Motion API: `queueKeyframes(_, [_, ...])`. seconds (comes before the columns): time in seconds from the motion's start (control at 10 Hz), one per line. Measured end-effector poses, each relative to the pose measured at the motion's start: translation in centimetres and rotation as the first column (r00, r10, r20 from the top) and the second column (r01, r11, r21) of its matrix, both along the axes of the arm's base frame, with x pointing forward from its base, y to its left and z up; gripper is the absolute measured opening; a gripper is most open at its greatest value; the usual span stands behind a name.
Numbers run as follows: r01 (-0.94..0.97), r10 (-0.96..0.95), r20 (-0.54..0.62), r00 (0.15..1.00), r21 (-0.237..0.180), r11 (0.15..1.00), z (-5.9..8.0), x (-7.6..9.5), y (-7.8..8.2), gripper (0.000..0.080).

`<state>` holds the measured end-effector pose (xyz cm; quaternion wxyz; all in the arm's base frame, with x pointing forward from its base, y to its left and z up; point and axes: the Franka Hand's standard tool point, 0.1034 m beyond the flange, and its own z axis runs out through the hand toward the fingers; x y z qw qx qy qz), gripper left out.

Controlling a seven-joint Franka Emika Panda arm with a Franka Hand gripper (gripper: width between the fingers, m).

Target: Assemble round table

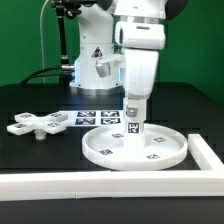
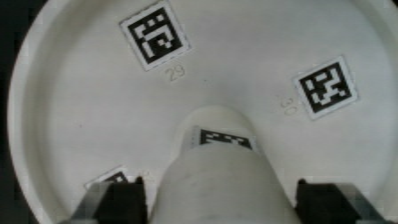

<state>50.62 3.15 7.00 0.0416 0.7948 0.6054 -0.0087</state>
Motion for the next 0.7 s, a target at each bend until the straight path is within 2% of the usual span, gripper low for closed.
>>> queueKeyframes(0.1, [0.142,-0.142,0.006,0.990,0.008,0.990,-0.03,-0.23,0.20,0.0409])
queueKeyframes(0.3, [0.419,-0.419,-0.003,0.908,0.016,0.908,-0.04,-0.41,0.72,0.0409])
queueKeyframes(0.7, [0.660,-0.661,0.009,0.750,0.033,0.750,-0.03,-0.37,0.84,0.0409])
